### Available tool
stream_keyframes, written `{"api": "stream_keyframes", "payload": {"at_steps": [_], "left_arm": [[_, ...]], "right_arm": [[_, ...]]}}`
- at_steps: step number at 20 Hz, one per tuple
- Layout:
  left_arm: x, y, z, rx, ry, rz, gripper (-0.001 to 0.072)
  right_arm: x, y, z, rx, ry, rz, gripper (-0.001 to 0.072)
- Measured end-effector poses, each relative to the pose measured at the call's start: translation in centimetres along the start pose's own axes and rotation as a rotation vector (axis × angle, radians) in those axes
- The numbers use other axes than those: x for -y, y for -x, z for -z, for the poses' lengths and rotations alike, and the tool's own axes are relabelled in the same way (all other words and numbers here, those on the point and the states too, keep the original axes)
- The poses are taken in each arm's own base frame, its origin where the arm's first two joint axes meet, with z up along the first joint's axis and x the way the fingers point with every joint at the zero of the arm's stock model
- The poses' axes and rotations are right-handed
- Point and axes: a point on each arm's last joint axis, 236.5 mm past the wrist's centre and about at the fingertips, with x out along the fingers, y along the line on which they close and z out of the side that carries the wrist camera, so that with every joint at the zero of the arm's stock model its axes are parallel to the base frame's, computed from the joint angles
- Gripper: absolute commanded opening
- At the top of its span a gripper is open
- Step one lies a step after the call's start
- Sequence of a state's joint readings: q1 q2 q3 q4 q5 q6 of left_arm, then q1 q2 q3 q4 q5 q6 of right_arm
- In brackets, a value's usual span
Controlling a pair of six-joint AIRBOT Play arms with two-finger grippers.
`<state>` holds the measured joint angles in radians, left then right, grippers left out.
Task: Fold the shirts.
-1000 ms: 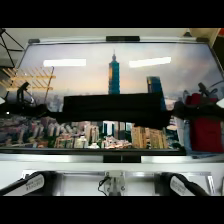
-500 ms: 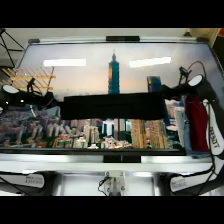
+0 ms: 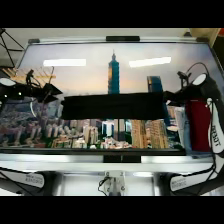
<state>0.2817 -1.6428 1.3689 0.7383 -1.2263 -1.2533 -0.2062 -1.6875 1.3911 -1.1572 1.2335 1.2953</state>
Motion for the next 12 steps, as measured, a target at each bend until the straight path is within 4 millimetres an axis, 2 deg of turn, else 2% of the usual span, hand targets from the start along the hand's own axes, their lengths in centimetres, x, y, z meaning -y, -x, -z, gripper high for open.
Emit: {"api": "stream_keyframes", "payload": {"at_steps": [3,6,7,8,9,11,12], "left_arm": [[2.9,1.0,0.3,-0.007,-0.058,0.02,0.0609],[6.5,0.4,1.5,-0.037,-0.132,0.043,0.0609],[7.9,-0.2,2.2,-0.053,-0.157,0.053,0.0609],[9.1,-1.0,2.8,-0.067,-0.186,0.06,0.0609],[10.3,-1.9,3.5,-0.08,-0.212,0.067,0.0609],[12.5,-3.5,4.4,-0.088,-0.26,0.077,0.0599],[13.5,-4.6,5.0,-0.092,-0.283,0.081,0.0432]], "right_arm": [[-1.2,-2.0,0.6,-0.046,0.014,-0.051,0.069],[-2.3,-4.3,0.4,-0.06,-0.007,-0.077,0.0671],[-2.6,-4.9,0.3,-0.061,-0.016,-0.078,0.048],[-3.2,-5.7,0.2,-0.066,-0.034,-0.091,0.0162],[-3.3,-6.3,0.5,-0.079,-0.043,-0.089,0.0074],[-4.0,-6.3,0.8,-0.09,-0.04,-0.092,0.0067],[-4.4,-5.8,1.1,-0.095,-0.03,-0.092,0.0067]]}}
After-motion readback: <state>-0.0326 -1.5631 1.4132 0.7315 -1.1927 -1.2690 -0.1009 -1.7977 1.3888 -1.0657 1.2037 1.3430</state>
